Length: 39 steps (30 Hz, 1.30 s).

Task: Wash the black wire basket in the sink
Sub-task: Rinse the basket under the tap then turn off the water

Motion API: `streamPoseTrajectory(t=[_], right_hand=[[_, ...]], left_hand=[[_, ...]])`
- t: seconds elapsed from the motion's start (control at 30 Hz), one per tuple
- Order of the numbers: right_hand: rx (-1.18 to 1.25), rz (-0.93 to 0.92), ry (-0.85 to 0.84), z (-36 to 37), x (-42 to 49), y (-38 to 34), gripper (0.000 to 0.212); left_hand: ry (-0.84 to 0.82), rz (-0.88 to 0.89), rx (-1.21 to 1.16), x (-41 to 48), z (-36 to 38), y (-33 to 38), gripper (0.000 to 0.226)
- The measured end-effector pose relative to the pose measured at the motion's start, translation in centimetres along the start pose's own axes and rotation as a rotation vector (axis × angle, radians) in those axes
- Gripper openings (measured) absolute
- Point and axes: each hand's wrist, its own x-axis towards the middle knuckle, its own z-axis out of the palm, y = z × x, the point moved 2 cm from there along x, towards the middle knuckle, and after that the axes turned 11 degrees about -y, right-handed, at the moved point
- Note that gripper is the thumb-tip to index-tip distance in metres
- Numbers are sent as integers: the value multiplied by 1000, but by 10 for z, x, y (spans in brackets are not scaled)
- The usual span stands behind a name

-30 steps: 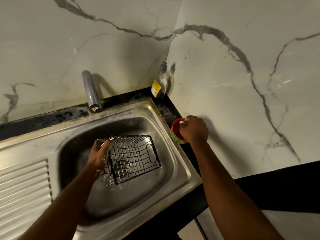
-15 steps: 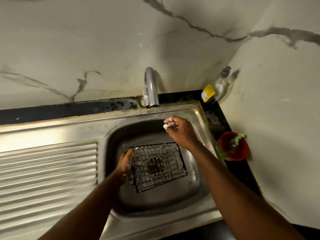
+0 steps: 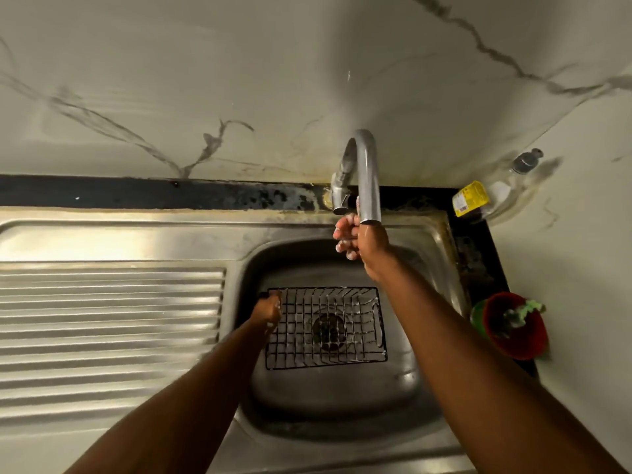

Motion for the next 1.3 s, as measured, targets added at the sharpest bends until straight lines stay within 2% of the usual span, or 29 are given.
streamPoseTrajectory(t=[0.1,0.2,0.27,0.4,0.47,0.53,0.63,0.7,0.8,0.83,0.87,0.97,1.0,1.03,1.07,1.13,1.17,1.23,1.3], right_hand=[[60,26,-117,7,-1,-3,60],[103,52,-189,14,1,-10,50],[234,94,-253,18,3,-12,50],[483,161,-296,17,9,-4,47],[509,175,-301,14,10,-4,37],[425,164,-289,13,13,-8,37],[66,164,-163,21,16,-16,46],[-155,146,-15,28,23,-17,57],[-205,78,145,21,54,7,115],[-227,60,164,20,57,11,120],[-232,34,172,22,51,10,112],[-234,-51,88,26,27,7,64],[-183,-52,21,25,22,11,56],[-100,-11,-66,24,16,17,52],[21,55,-171,25,7,22,49],[259,181,-338,25,-6,33,42],[363,212,-381,24,-10,37,39],[541,235,-443,22,-19,38,35],[657,235,-484,21,-26,33,35]], left_hand=[[6,6,142,-2,1,7,31],[66,61,302,-12,3,20,59],[85,95,369,-14,0,25,71],[57,128,343,-14,-7,27,70],[41,144,342,-16,-10,28,68],[12,163,348,-17,-13,27,66],[12,205,365,-18,-15,24,62],[35,215,418,-20,-16,22,69],[79,269,579,-30,-10,20,80],[105,308,638,-37,-6,20,82],[134,367,723,-43,-2,16,83],[234,670,1072,-58,13,5,76],[205,780,1164,-62,19,2,69],[95,824,1223,-65,28,-3,64],[-48,797,1273,-66,36,-9,61],[-318,589,1436,-61,53,-27,58],[-390,482,1541,-58,59,-37,54],[-408,400,1677,-54,63,-56,42],[-341,489,1716,-56,62,-66,38]])
